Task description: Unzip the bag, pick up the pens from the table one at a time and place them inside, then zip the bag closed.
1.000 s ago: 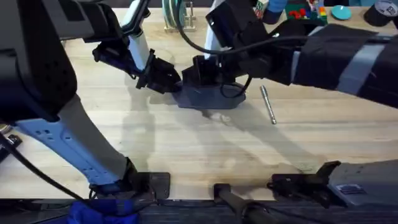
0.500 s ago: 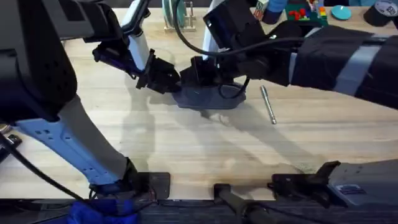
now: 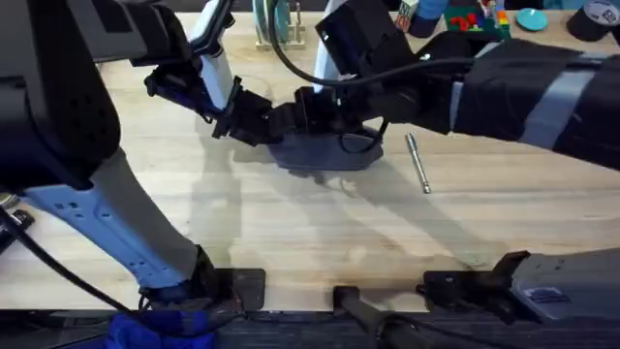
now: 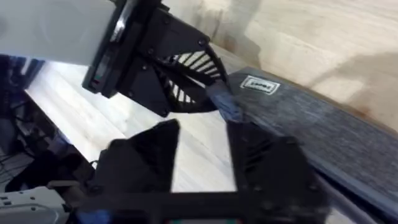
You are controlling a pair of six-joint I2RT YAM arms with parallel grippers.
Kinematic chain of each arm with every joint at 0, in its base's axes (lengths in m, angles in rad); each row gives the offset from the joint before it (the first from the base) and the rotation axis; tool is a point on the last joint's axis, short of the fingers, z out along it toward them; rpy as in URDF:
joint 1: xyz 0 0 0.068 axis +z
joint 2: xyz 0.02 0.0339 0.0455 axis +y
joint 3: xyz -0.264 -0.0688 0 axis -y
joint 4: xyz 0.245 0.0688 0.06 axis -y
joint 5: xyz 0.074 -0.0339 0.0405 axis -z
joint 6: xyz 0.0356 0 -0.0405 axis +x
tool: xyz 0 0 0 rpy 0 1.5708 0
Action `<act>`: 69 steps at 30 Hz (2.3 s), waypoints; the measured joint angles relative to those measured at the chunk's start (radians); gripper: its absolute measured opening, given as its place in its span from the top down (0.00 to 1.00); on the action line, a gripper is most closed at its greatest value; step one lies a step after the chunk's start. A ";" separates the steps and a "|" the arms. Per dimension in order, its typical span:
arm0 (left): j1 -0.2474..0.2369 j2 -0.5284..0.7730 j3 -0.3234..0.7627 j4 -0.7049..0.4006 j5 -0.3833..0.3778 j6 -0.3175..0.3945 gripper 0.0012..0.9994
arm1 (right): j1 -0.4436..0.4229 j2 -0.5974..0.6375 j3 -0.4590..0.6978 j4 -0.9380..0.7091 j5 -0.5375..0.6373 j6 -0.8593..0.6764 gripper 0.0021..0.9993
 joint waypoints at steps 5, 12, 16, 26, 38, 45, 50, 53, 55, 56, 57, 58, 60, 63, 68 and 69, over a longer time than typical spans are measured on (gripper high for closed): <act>0.000 0.000 0.000 0.000 0.000 0.000 0.96 | 0.006 0.000 0.004 0.001 -0.013 0.005 0.16; -0.002 0.000 0.000 0.000 0.001 0.000 0.96 | 0.010 0.000 0.006 0.003 -0.021 0.003 0.00; -0.002 0.000 0.000 0.000 0.000 0.000 0.96 | 0.010 0.000 0.006 0.003 -0.029 0.003 0.00; -0.002 0.000 0.000 -0.001 0.000 0.000 0.85 | 0.010 -0.008 0.013 -0.008 -0.044 0.002 0.00; -0.002 0.000 0.000 -0.001 0.000 -0.002 0.05 | 0.008 -0.051 0.015 -0.068 -0.011 -0.029 0.00; -0.002 0.000 0.000 -0.001 0.000 -0.003 0.01 | -0.017 -0.093 0.022 -0.104 0.032 -0.062 0.00; -0.002 0.000 0.000 -0.001 0.000 -0.003 0.01 | -0.054 -0.118 0.026 -0.138 0.040 -0.073 0.00; -0.002 0.000 0.000 -0.001 0.000 -0.003 0.01 | -0.078 -0.134 0.026 -0.175 0.040 -0.088 0.00; -0.002 0.000 0.000 -0.001 0.000 -0.003 0.01 | -0.096 -0.148 0.027 -0.198 0.040 -0.102 0.00; -0.002 0.000 0.000 -0.001 0.000 -0.003 0.01 | -0.105 -0.155 0.027 -0.209 0.040 -0.108 0.00; -0.002 0.000 0.000 -0.001 0.000 -0.003 0.01 | -0.113 -0.163 0.027 -0.220 0.041 -0.114 0.00; -0.002 0.000 0.000 -0.001 0.000 -0.003 0.01 | -0.121 -0.169 0.027 -0.228 0.040 -0.120 0.00; -0.002 0.000 0.000 -0.001 0.000 -0.003 0.01 | -0.138 -0.183 0.027 -0.246 0.041 -0.129 0.00; -0.002 0.000 0.000 0.000 0.000 -0.003 0.01 | -0.161 -0.205 0.027 -0.274 0.041 -0.146 0.00; 0.003 0.000 0.000 -0.024 0.000 -0.003 0.01 | -0.189 -0.248 0.027 -0.319 0.043 -0.180 0.00; 0.007 0.000 0.001 -0.042 0.000 -0.003 0.01 | -0.194 -0.256 0.028 -0.330 0.043 -0.187 0.00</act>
